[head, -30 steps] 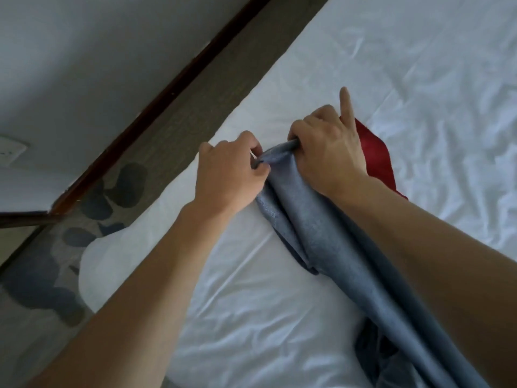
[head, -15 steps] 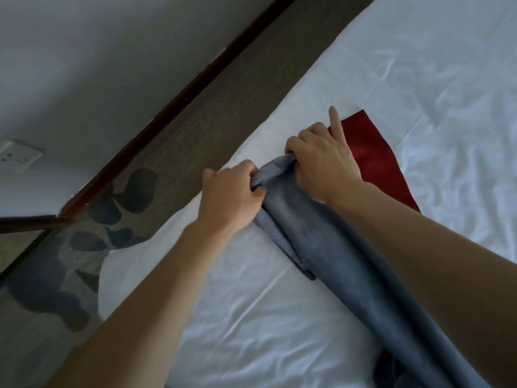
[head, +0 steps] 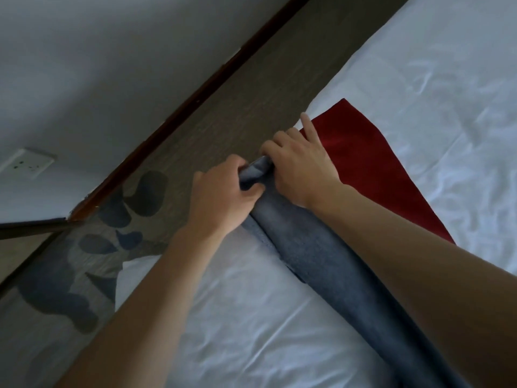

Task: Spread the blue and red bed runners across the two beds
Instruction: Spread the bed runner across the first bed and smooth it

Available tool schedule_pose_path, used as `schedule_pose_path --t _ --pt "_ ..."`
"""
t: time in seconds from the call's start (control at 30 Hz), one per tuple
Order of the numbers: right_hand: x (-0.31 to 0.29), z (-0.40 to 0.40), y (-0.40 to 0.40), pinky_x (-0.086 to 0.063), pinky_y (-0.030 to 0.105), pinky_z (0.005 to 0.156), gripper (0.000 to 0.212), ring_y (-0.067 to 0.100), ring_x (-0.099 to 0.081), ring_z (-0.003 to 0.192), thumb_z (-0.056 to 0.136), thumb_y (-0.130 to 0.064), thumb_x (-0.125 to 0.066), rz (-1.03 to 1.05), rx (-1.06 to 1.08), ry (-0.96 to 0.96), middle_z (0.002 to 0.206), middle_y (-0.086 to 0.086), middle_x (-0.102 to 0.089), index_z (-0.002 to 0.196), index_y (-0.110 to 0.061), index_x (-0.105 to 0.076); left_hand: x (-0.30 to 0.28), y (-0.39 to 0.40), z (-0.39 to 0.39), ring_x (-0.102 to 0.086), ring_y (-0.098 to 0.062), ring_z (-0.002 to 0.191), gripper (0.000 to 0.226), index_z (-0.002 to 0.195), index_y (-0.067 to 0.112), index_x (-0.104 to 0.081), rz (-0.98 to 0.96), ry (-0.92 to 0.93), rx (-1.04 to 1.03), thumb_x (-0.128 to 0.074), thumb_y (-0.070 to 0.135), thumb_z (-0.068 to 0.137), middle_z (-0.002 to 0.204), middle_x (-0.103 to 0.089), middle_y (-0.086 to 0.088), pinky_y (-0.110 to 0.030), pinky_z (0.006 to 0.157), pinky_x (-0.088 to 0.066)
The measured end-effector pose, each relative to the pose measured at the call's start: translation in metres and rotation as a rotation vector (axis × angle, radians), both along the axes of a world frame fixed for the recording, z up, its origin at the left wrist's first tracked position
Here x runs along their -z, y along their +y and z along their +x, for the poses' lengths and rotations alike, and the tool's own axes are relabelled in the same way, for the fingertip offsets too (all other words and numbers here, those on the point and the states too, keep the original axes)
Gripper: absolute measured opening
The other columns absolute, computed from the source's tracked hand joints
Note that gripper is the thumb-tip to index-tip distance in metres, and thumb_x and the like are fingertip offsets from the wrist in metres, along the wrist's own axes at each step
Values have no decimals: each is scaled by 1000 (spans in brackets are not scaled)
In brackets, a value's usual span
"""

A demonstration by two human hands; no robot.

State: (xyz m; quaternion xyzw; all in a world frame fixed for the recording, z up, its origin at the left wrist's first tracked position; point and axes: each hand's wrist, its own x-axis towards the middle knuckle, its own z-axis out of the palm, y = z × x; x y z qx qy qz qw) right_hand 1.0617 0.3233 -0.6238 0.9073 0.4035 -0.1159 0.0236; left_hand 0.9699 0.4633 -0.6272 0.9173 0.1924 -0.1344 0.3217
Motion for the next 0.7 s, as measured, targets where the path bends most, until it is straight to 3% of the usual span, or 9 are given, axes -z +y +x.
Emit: schedule_pose_path --t 0.13,0.2,0.3,0.43,0.57,0.7 --pt "-6 13 -30 -12 54 123 42 28 -48 127 88 -24 -61 84 192 -81 129 6 -58 129 -20 -59 3 -24 24 -61 -13 95 28 108 31 -54 -4 -59 -34 -62 47 86 92 -61 15 -33 88 -28" --pt "-9 21 -47 -12 54 123 38 27 -45 130 90 -28 -59 59 272 -95 131 5 -58 128 -22 -61 3 -33 38 -61 -14 96 25 108 29 -56 4 -80 -21 -61 44 89 97 -64 13 -34 91 -30" --pt "-10 26 -54 -18 53 120 24 29 -51 119 94 -27 -57 44 262 -127 114 4 -66 112 -22 -71 3 -40 53 -62 -17 88 10 98 28 -57 92 -121 35 -59 35 93 89 -64 9 -37 93 -34" --pt "-5 39 -35 -31 48 112 23 28 -55 100 97 -25 -54 29 218 -229 94 2 -68 102 -22 -76 8 -26 67 -58 -16 82 5 96 26 -57 156 -156 -13 -55 30 95 86 -62 9 -36 91 -35" --pt "-2 46 -23 -25 49 117 26 29 -54 105 97 -24 -51 42 232 -220 99 2 -68 104 -20 -75 17 -20 69 -54 -13 77 5 94 28 -57 149 -151 -14 -56 33 94 82 -60 11 -36 92 -34" --pt "6 36 -23 -18 51 120 24 30 -53 111 97 -23 -51 37 225 -207 104 3 -67 107 -19 -73 31 -17 60 -61 -17 84 8 98 28 -59 158 -127 10 -56 34 94 85 -63 10 -38 95 -35"
